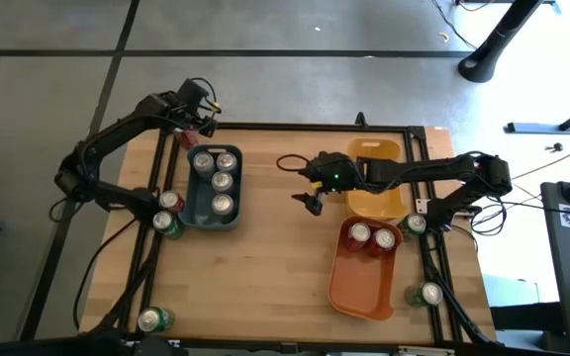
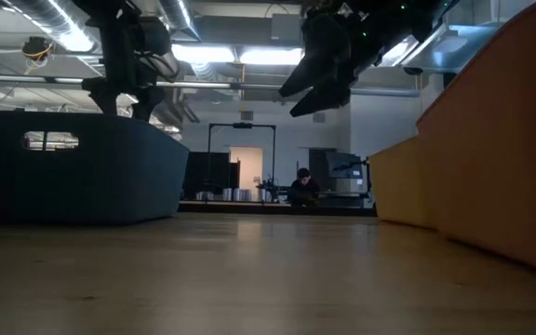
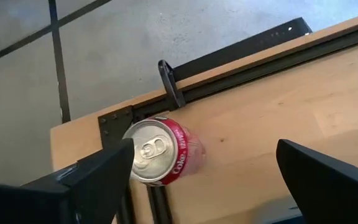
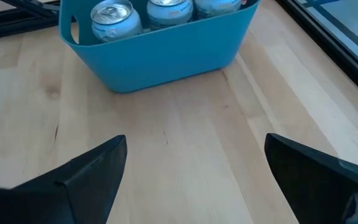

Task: Sort soda cans
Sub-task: Put the top red soda can into the orange bin

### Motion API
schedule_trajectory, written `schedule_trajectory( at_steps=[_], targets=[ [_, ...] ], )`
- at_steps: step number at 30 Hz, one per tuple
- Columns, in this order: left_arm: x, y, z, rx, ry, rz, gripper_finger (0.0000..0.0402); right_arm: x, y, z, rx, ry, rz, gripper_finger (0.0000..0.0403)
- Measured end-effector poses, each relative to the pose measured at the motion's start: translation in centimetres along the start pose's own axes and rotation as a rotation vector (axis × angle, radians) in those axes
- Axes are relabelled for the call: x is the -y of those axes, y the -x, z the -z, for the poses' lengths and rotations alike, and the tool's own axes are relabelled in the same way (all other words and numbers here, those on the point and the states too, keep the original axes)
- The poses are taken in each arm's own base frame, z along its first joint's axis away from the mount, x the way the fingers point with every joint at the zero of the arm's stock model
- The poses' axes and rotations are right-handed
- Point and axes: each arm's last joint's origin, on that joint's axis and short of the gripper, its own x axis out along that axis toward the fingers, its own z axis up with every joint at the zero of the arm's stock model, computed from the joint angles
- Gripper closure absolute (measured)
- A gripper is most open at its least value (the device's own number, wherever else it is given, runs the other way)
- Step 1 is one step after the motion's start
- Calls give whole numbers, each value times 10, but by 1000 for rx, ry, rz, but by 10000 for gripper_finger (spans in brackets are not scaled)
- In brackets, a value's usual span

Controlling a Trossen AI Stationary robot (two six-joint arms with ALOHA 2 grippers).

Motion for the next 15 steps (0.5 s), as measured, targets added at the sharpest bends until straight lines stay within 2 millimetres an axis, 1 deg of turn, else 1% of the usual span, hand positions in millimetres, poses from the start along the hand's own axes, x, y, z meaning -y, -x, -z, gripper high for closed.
schedule_trajectory(
  at_steps=[3, 6, 9, 12, 15],
  targets=[
    [-2, -6, -5, 27, 61, -21, 18, 0, 0, -1, 7, 2, -1, 24],
    [-7, -16, -5, -24, 76, -53, 18, 0, 0, 0, 3, -4, -1, 24],
    [-6, -25, -6, -47, 74, -64, 23, -4, -1, 1, 2, -1, -10, 24],
    [-1, -36, -7, -86, 46, -67, 30, -5, -4, 2, -5, 4, -9, 24],
    [2, -44, -11, -124, -55, -77, 37, -5, -8, 5, -24, 5, -15, 24]
  ],
)
